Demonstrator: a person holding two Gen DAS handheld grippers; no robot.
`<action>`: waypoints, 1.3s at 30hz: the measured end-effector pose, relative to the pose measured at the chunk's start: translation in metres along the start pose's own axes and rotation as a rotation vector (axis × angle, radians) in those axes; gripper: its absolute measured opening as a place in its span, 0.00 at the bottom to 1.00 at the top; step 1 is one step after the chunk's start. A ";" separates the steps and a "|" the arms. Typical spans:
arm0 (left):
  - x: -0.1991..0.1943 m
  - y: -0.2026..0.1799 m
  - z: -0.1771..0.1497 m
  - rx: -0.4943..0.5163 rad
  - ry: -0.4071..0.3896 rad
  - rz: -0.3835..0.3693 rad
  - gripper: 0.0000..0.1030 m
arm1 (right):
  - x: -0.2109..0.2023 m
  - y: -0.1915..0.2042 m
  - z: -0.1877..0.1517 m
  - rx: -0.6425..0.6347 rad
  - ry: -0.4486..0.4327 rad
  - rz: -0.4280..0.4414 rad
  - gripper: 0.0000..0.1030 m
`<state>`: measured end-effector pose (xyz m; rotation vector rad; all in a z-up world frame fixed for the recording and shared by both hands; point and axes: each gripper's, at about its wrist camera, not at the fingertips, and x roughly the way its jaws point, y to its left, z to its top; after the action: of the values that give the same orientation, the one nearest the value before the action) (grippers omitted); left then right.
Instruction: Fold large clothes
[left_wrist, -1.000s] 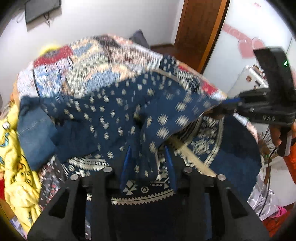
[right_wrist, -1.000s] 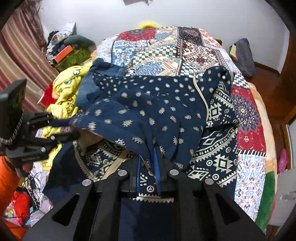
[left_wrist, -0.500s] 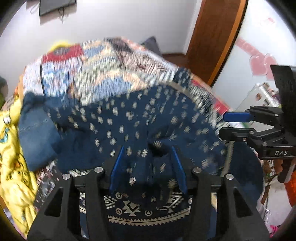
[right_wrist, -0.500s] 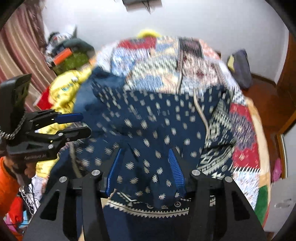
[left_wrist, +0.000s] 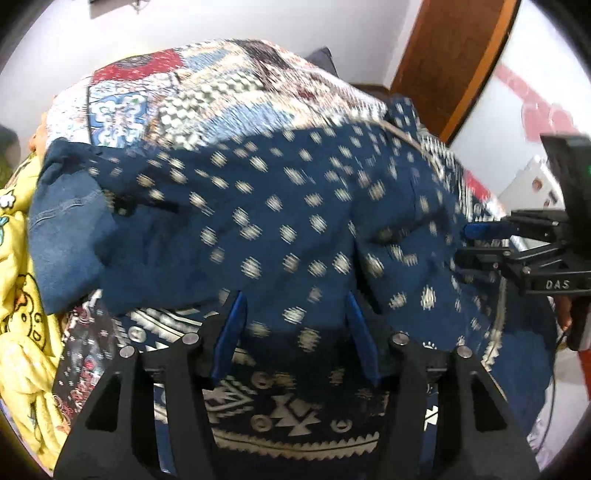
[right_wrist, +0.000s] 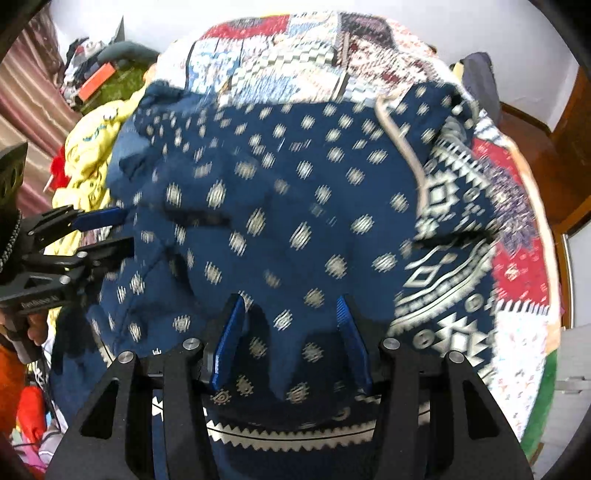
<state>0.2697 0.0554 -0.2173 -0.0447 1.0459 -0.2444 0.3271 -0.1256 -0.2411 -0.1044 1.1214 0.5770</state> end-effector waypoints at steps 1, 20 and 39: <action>-0.005 0.005 0.003 -0.011 -0.013 0.005 0.58 | -0.005 -0.003 0.002 0.008 -0.018 0.001 0.47; 0.047 0.188 0.034 -0.450 -0.012 0.011 0.65 | 0.023 -0.144 0.054 0.365 -0.076 -0.015 0.47; 0.093 0.167 0.098 -0.297 -0.107 0.095 0.11 | 0.059 -0.125 0.108 0.275 -0.101 -0.011 0.24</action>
<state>0.4282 0.1891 -0.2720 -0.2720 0.9682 0.0013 0.4946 -0.1704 -0.2698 0.1548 1.0907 0.4095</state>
